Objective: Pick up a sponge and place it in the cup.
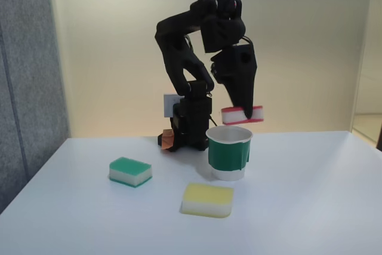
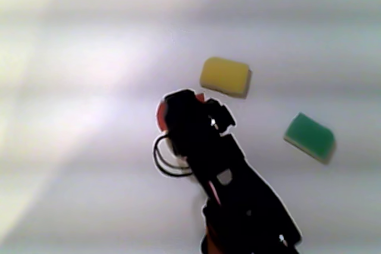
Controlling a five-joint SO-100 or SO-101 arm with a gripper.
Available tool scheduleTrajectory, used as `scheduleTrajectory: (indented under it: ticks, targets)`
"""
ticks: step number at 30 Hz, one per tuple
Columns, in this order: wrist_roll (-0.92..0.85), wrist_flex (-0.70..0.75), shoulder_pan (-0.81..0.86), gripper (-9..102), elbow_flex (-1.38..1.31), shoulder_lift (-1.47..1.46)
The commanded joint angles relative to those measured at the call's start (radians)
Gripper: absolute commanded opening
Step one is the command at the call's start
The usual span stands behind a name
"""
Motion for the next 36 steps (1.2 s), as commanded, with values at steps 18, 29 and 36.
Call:
scheduleTrajectory:
  ticks: [18, 29, 36]
  targets:
    - [-0.041, -0.012, 0.002, 43, 0.038, 0.092]
    - [-0.107, -0.026, 0.138, 28, -0.015, 0.15]
    - [-0.282, -0.006, 0.33, 2, -0.072, 0.23]
